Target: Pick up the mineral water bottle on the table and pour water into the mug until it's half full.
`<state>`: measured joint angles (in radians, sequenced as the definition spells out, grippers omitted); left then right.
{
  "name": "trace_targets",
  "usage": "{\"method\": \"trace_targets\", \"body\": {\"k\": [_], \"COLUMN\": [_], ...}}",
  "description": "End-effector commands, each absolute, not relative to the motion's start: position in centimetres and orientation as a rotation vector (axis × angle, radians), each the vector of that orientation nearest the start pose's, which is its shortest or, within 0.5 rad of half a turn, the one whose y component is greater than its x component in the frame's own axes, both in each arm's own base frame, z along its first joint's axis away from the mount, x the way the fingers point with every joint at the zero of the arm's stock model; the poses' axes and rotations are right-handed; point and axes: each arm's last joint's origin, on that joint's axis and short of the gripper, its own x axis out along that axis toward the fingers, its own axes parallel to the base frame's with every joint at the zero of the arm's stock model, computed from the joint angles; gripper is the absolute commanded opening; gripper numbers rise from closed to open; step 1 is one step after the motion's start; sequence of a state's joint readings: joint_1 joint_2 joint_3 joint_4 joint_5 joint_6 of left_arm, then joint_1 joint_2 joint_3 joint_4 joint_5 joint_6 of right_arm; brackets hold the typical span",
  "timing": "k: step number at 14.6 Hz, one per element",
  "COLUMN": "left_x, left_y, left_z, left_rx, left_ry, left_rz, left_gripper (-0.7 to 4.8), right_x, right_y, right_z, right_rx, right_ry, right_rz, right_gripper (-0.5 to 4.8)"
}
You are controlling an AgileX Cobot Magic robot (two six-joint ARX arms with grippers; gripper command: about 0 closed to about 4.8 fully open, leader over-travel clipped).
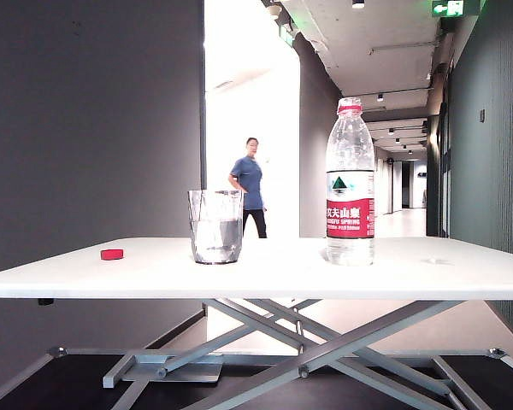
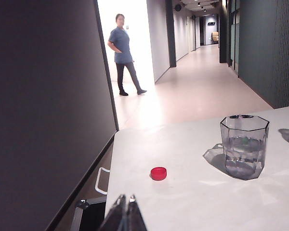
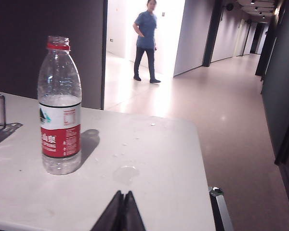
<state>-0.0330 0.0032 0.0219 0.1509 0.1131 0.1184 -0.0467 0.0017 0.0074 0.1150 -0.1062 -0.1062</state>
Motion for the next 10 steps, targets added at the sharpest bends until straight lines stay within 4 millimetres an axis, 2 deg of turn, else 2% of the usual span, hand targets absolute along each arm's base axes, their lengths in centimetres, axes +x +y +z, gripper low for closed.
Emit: {"method": "trace_targets", "body": {"k": [1,10], "left_x": [9.42,9.46], "left_y": [-0.65,-0.66], "left_z": [18.84,18.61], "left_rx": [0.124,0.123], "left_ry": [-0.202,-0.18], "left_rz": [-0.138,-0.139], "left_gripper": [-0.05,-0.05], "right_x": [9.62,9.64], "right_y": [-0.17,-0.15], "right_z": [17.88,17.78], "right_rx": [-0.115,-0.115], "right_ry": [-0.148,-0.139], "right_rz": [0.051,0.055], "right_gripper": [-0.09,-0.09]}}
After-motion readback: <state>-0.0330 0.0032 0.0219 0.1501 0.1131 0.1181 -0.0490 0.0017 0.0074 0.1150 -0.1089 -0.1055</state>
